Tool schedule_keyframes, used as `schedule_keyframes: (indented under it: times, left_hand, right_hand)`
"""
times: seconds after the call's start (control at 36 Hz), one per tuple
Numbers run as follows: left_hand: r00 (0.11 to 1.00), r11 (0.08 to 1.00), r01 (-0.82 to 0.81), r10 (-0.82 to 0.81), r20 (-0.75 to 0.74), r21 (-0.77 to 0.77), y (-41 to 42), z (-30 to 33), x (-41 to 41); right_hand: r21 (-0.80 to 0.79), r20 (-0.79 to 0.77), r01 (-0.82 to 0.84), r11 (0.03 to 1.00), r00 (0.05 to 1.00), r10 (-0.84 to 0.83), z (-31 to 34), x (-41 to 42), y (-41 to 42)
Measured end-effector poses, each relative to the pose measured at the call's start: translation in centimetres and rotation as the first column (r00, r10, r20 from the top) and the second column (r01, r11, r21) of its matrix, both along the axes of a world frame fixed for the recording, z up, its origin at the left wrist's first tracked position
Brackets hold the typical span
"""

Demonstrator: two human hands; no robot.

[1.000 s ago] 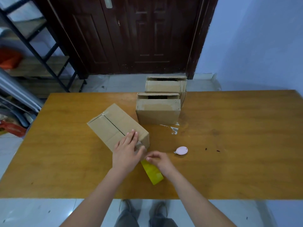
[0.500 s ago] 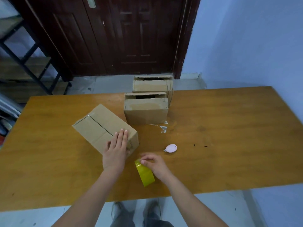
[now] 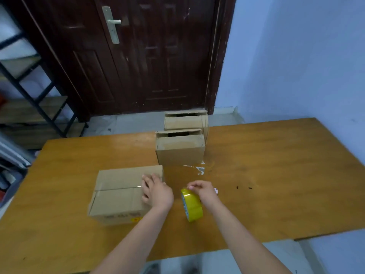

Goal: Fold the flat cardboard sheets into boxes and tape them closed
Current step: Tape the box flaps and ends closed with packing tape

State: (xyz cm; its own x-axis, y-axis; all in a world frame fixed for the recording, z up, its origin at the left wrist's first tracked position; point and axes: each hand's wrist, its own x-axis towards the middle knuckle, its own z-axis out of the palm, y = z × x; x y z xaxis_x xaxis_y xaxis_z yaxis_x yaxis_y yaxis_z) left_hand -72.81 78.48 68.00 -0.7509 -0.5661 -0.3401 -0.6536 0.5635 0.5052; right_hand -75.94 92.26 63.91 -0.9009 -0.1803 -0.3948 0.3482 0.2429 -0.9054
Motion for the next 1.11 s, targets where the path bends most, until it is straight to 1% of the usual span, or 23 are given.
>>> schedule_keyframes:
  times: [0.08,0.14,0.19,0.25,0.31,0.33,0.44,0.5,0.53,0.58,0.61,0.67,0.69,0.72,0.78,0.83,0.86,0.92,0.94,1.0,1.06,1.08,1.11]
  left_hand:
    - [0.988,0.999,0.044,-0.044,-0.147,-0.002,-0.3,1.5,-0.1]
    - [0.947,0.987,0.160,-0.159,-0.277,-0.019,-0.6,3.0,-0.3]
    - [0.900,0.948,0.318,-0.304,-0.313,-0.006,-0.9,4.1,-0.9]
    - [0.861,0.902,0.424,-0.375,-0.343,0.078,-1.4,4.8,-1.7]
    - [0.835,0.874,0.458,-0.361,-0.415,0.163,-2.1,5.6,-2.4]
    - [0.824,0.863,0.475,-0.369,-0.429,0.170,-2.6,6.0,-2.8]
    - [0.749,0.829,0.555,-0.459,-0.478,0.074,-4.3,7.6,-4.0]
    - [0.748,0.831,0.550,-0.446,-0.491,0.085,-5.1,8.2,-4.7]
    - [0.762,0.834,0.534,-0.404,-0.507,0.138,-5.6,8.4,-5.2]
    - [0.811,0.810,0.480,-0.263,-0.523,0.337,-6.7,9.1,-6.2]
    - [0.846,0.773,0.445,-0.197,-0.495,0.453,-7.1,9.5,-6.5]
    - [0.922,0.650,0.334,-0.075,-0.380,0.683,-8.0,10.3,-6.8]
    - [0.950,0.581,0.266,-0.025,-0.310,0.769,-8.3,10.6,-6.8]
    - [0.970,0.539,0.213,-0.018,-0.242,0.815,-8.7,10.9,-6.8]
    - [0.987,0.499,0.157,-0.105,-0.120,0.852,-9.2,11.0,-6.8]
    - [0.974,0.469,0.163,-0.215,-0.067,0.868,-9.4,10.7,-6.8]
    - [0.964,0.466,0.184,-0.259,-0.065,0.865,-9.4,10.5,-6.9]
    - [0.952,0.528,0.244,-0.289,-0.098,0.814,-9.3,10.3,-7.3]
    - [0.953,0.564,0.267,-0.274,-0.128,0.781,-9.4,10.1,-7.7]
    - [0.957,0.604,0.289,-0.206,-0.205,0.743,-10.0,9.8,-8.8]
    - [0.955,0.634,0.285,-0.121,-0.273,0.719,-11.2,9.7,-10.1]
    - [0.949,0.664,0.292,-0.109,-0.297,0.689,-11.9,9.5,-10.7]
    - [0.937,0.694,0.324,-0.139,-0.322,0.643,-12.5,9.2,-11.3]
  right_hand:
    - [0.049,-0.061,-0.034,0.998,0.997,0.036,2.8,-1.1,0.2]
    - [0.071,-0.099,-0.077,0.994,0.992,0.084,5.0,-1.6,0.0]
    - [0.090,-0.145,-0.101,0.991,0.983,0.113,6.9,-1.9,-0.5]
    - [0.085,-0.189,-0.097,0.992,0.975,0.112,8.8,-2.0,-1.1]
    - [0.069,-0.223,-0.073,0.995,0.971,0.086,10.4,-2.1,-1.8]
    - [0.063,-0.232,-0.054,0.997,0.970,0.067,11.1,-2.1,-2.1]
    - [0.068,-0.237,0.028,0.997,0.971,-0.011,13.0,-2.8,-3.9]
    - [0.100,-0.263,0.053,0.994,0.965,-0.025,14.0,-2.8,-4.9]
    - [0.081,-0.263,0.054,0.995,0.964,-0.030,14.8,-2.5,-5.5]
    - [-0.010,-0.228,0.074,0.997,0.971,-0.074,16.3,-1.8,-6.4]
    - [-0.044,-0.218,0.093,0.995,0.971,-0.100,16.9,-1.4,-6.7]
    - [-0.050,-0.284,0.109,0.993,0.952,-0.119,17.7,-0.3,-7.0]
    - [-0.052,-0.329,0.098,0.994,0.938,-0.109,18.1,0.5,-7.1]
    - [-0.069,-0.361,0.073,0.995,0.928,-0.093,18.5,1.2,-7.3]
    - [-0.118,-0.391,0.002,0.993,0.919,-0.048,18.8,2.5,-7.8]
    - [-0.160,-0.427,-0.054,0.986,0.904,-0.020,18.9,3.3,-8.3]
    - [-0.161,-0.434,-0.049,0.986,0.901,-0.027,18.9,3.6,-8.6]
    - [-0.148,-0.419,0.010,0.989,0.905,-0.072,18.6,3.8,-9.3]
    - [-0.133,-0.395,0.049,0.990,0.913,-0.099,18.4,3.9,-9.5]
    - [-0.088,-0.315,0.111,0.990,0.940,-0.133,18.4,4.2,-9.5]
    - [0.069,-0.197,0.097,0.993,0.977,-0.082,18.2,4.8,-9.2]
    - [0.203,-0.136,0.061,0.977,0.990,-0.033,17.7,5.1,-9.1]
    - [0.333,-0.078,0.021,0.943,0.997,0.005,17.1,5.6,-9.0]
